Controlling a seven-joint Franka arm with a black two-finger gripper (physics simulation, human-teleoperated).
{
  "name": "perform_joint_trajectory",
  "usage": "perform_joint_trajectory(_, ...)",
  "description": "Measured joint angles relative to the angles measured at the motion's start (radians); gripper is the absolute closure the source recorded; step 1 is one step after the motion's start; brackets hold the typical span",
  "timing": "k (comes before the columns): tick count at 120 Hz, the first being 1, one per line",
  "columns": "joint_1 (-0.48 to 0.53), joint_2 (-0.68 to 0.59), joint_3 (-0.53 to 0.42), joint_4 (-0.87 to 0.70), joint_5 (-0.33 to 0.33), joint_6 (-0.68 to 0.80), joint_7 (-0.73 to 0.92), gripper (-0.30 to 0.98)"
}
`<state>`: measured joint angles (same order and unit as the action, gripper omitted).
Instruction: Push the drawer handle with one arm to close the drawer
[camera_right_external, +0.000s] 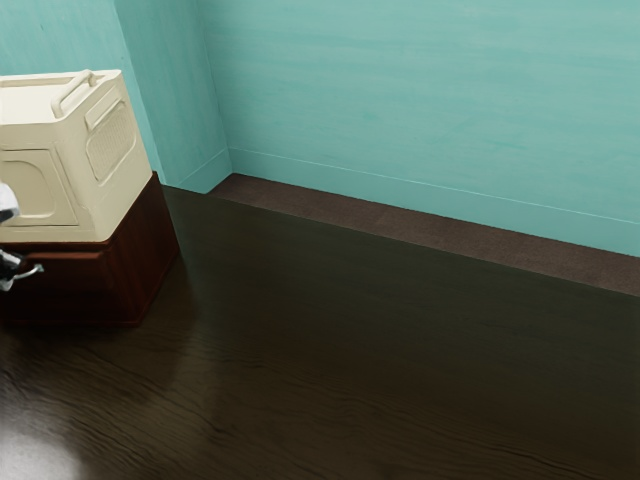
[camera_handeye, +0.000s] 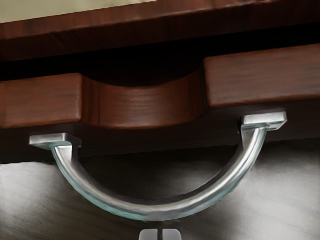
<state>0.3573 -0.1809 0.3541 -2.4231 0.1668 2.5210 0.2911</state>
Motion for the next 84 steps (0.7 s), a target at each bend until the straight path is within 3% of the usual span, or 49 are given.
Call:
perform_joint_trajectory(66, -0.020, 0.084, 0.000, 0.071, -0.039, 0.024, -0.015, 0.79)
perform_joint_trajectory(74, -0.028, 0.003, 0.004, 0.017, -0.044, 0.019, -0.016, 0.74)
perform_joint_trajectory(84, -0.074, -0.293, 0.003, -0.103, -0.043, -0.065, -0.017, 0.55)
